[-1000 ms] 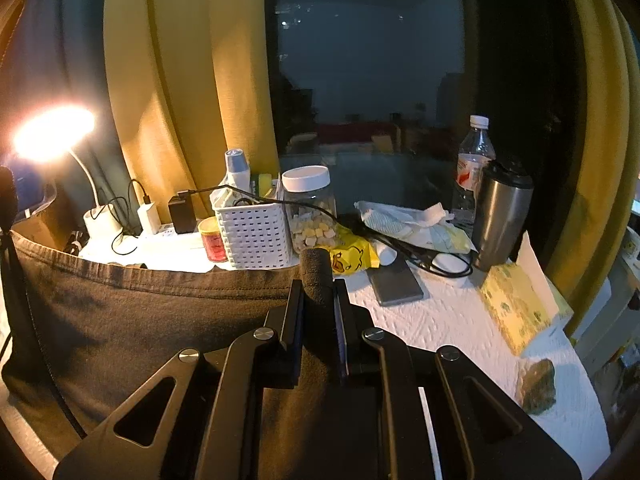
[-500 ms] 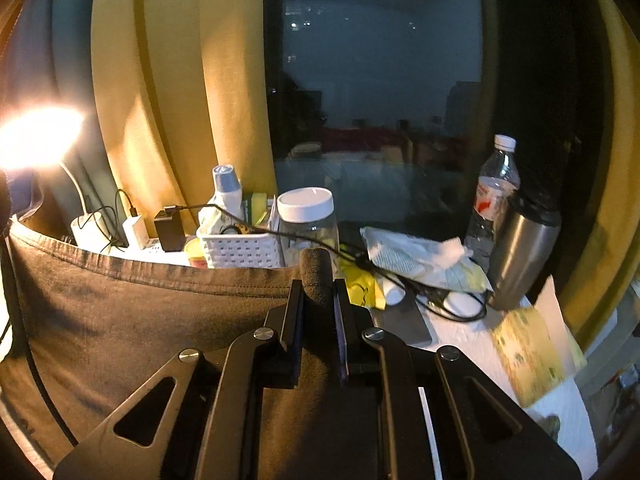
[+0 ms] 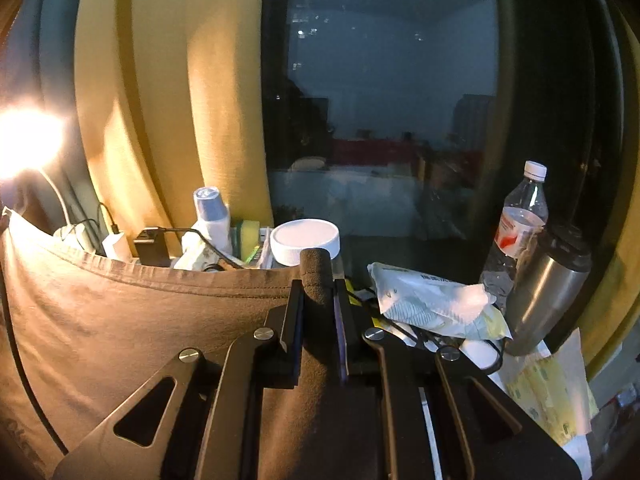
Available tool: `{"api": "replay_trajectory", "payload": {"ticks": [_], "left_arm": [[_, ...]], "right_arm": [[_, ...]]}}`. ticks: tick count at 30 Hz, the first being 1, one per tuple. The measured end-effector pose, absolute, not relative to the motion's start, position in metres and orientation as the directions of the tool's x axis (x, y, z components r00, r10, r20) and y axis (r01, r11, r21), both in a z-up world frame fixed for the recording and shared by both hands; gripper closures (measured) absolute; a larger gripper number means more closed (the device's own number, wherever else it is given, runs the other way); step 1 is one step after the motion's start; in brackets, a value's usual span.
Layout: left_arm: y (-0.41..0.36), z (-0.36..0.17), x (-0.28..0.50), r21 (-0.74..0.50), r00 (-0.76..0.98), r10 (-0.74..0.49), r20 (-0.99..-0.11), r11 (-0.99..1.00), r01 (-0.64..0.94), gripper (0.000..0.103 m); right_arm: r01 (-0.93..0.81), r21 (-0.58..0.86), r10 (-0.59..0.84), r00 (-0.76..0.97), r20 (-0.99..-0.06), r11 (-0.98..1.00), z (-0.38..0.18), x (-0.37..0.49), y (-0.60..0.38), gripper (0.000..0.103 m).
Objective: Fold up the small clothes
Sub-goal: 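Carry the held hem over the shirt body and lower it onto the collar with both tools, then open both tools to release the hem onto the collar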
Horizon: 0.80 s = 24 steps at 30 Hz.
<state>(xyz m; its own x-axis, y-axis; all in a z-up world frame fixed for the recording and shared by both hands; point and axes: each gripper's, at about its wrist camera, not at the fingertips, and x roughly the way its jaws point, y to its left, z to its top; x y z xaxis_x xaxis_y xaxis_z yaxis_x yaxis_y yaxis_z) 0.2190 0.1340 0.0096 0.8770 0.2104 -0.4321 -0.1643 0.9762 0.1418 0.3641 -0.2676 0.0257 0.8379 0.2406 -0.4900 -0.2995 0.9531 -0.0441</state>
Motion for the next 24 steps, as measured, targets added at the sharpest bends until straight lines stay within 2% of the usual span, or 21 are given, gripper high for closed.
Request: {"api": "replay_trajectory", "payload": {"ticks": [14,22,24], "left_arm": [[0.136,-0.045,0.258,0.141,0.817,0.199,-0.541,0.979,-0.145,0.099],[0.153,-0.06,0.264,0.06,0.765,0.199,-0.612,0.977,-0.206,0.097],[0.156,-0.061,0.262,0.056,0.758,0.203,-0.62,0.975,-0.215,0.097]], "right_arm": [[-0.239,-0.051,0.165,0.794,-0.585,0.97,-0.034,0.396,-0.267,0.088],[-0.229,-0.071,0.134,0.765,-0.63,0.971,-0.05,0.403,-0.261,0.088],[-0.227,-0.074,0.13,0.762,-0.635,0.971,-0.051,0.402,-0.262,0.078]]}}
